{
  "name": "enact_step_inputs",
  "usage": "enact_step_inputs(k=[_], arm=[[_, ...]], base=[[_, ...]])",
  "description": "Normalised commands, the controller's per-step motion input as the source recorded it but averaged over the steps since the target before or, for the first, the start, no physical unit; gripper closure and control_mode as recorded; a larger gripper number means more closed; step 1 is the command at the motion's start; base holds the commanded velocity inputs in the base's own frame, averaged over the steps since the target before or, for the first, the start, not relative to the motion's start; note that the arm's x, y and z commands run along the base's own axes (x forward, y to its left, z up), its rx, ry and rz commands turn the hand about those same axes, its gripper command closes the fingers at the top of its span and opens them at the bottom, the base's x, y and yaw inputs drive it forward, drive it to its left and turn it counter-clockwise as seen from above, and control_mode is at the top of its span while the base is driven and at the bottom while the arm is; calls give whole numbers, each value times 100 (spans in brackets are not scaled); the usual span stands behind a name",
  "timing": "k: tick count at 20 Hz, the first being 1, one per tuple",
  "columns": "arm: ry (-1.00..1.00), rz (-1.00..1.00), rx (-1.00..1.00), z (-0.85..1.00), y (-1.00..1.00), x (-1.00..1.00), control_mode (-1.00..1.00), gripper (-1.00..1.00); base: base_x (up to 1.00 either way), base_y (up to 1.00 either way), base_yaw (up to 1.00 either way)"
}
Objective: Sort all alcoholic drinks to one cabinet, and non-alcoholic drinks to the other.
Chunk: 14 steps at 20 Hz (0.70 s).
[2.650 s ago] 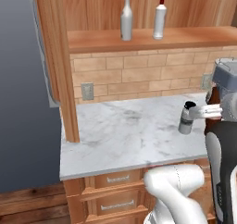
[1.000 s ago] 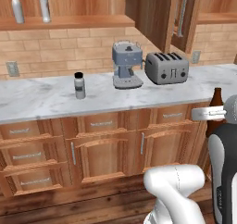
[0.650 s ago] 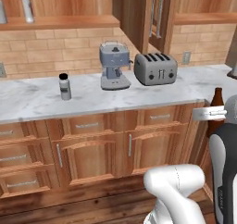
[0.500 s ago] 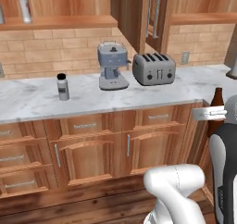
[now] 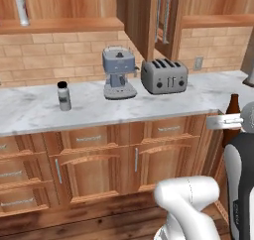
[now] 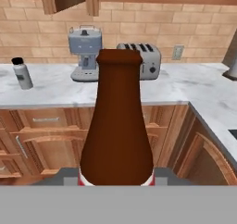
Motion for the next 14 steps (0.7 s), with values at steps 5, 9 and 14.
enact_step_inputs(k=[5, 9, 14], arm=[[0, 0, 0, 0, 0, 0, 100, 100], [0, 0, 0, 0, 0, 0, 100, 100], [0, 0, 0, 0, 0, 0, 100, 100]], base=[[61, -28, -2], [48, -54, -2], [54, -42, -1]])
